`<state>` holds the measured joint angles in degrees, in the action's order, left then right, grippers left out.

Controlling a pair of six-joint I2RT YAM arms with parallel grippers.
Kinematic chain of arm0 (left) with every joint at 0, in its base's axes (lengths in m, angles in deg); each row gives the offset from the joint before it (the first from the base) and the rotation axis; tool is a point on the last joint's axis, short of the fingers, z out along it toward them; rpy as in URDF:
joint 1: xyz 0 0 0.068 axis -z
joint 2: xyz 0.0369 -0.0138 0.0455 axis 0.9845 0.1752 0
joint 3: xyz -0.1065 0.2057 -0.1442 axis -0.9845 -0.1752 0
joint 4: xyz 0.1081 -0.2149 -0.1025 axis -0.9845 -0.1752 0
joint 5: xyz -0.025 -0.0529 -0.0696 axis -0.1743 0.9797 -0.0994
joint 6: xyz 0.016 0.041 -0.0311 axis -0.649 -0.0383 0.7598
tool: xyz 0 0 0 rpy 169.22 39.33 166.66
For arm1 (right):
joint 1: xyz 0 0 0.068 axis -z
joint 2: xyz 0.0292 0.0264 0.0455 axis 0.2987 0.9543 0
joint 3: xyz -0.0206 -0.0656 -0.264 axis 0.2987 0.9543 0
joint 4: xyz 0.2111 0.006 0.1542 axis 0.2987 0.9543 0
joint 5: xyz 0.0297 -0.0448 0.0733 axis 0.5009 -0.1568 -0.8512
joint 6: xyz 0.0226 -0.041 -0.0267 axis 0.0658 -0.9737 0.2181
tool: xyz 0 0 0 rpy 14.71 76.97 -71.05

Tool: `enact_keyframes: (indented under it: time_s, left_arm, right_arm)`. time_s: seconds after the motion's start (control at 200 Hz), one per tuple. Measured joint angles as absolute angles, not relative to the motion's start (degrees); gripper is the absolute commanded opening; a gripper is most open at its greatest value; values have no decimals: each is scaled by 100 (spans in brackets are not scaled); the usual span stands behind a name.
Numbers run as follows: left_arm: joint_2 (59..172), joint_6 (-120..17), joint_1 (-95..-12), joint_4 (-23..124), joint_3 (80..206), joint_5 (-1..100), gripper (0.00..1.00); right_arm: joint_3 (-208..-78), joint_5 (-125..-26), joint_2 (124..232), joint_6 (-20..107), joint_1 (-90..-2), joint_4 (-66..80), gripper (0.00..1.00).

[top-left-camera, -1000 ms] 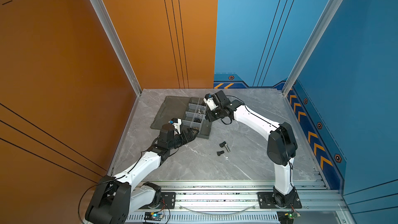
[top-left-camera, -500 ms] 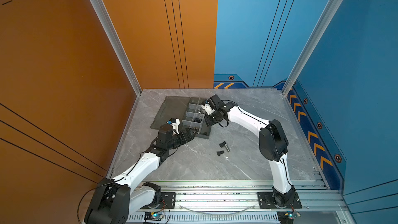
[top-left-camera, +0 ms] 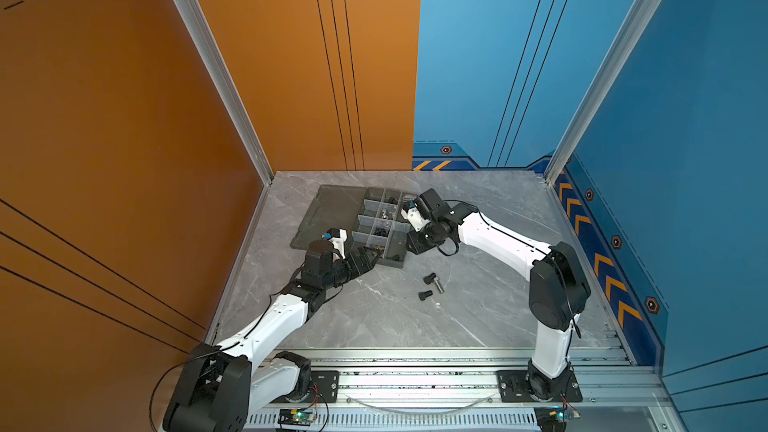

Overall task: Sort the screws and nuts into containers
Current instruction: 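Move the open right gripper back over the remaining bolts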

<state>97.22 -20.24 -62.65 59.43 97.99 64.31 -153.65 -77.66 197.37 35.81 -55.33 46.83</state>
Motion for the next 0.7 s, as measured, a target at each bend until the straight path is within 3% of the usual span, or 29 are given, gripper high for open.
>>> enact_keyframes:
  time_s: [0.456,0.701]
  left_arm:
    - [9967,-2024,-6198,5945,9801,6453,98]
    - [9993,-2024,-6178,5969,9801,6453,98]
  right_arm:
    - [-13759,-7768,19071,3944,-6078,5035,52]
    - [-13662,-7676,19045,2873,-6314,5085,54]
